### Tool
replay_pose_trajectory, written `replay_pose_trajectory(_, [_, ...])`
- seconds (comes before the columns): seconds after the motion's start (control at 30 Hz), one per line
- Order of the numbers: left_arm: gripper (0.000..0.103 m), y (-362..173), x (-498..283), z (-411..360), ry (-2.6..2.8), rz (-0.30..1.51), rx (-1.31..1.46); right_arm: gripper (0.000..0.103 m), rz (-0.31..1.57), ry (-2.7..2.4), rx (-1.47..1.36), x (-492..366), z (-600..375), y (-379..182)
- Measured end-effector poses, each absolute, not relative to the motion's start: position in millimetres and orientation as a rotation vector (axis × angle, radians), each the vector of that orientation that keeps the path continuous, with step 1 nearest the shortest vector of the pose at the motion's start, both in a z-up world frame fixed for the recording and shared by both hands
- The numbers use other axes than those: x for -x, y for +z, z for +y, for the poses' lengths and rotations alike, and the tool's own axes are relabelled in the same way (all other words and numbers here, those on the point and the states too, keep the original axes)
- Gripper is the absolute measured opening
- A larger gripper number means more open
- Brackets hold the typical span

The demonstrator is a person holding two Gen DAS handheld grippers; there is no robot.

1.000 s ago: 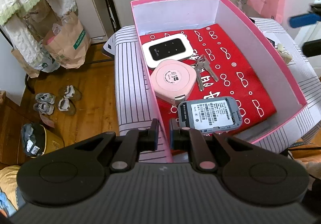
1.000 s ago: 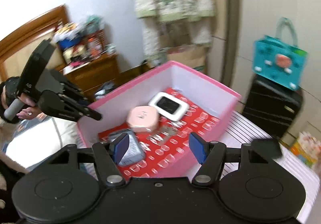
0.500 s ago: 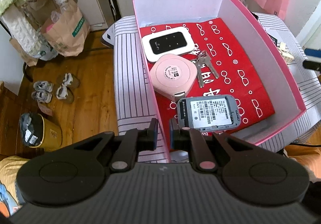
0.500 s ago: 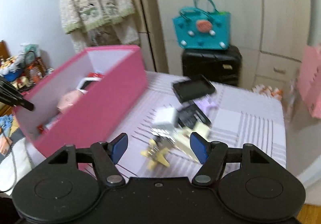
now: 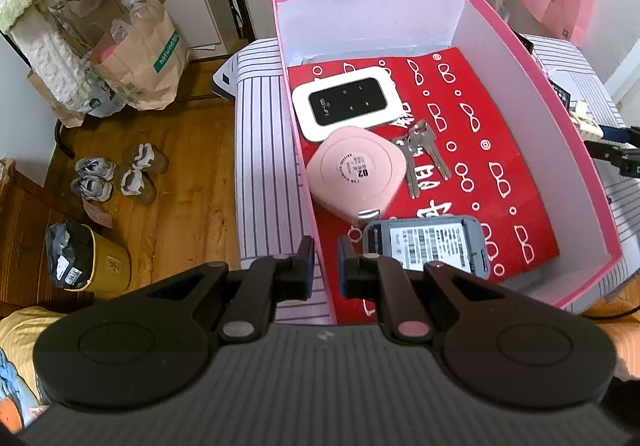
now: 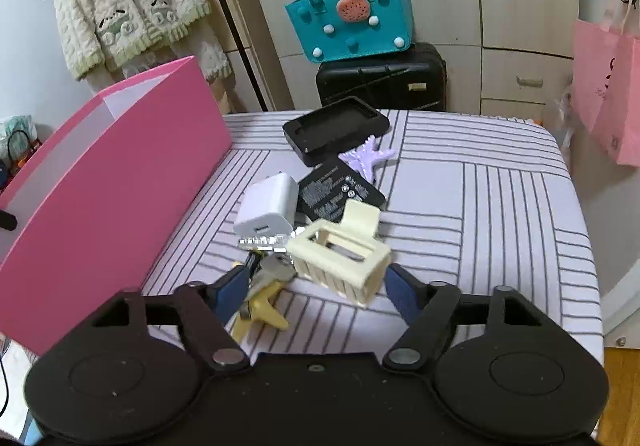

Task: Organize rigid objects
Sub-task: 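Move the right gripper back toward the remaining items on the table, then grasp the cream hair clip with the right gripper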

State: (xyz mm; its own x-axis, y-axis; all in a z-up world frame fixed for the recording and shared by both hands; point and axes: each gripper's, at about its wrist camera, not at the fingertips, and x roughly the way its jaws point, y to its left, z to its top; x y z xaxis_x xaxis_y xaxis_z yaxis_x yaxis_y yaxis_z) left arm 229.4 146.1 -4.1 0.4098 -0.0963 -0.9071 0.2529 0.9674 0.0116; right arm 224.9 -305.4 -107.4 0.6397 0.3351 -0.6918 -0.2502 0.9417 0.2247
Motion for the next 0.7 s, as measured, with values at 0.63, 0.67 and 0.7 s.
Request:
replay_pose_trajectory(0.63, [0.010,-9,-235,150,-0.250,1.118,-0.140,0.066,0.905,0.270,-0.286,-248,-323,-110])
replay_pose_trajectory(0.67, [0.010,-10,-235,150,-0.252,1.118,-0.138,0.066,0.903,0.274,-0.281,-247,-323,-108])
replay_pose_trajectory(0.7, [0.010,-10,-234,150,-0.255,1.114,-0.140,0.066,0.903,0.275,-0.280,-245,-324,-106])
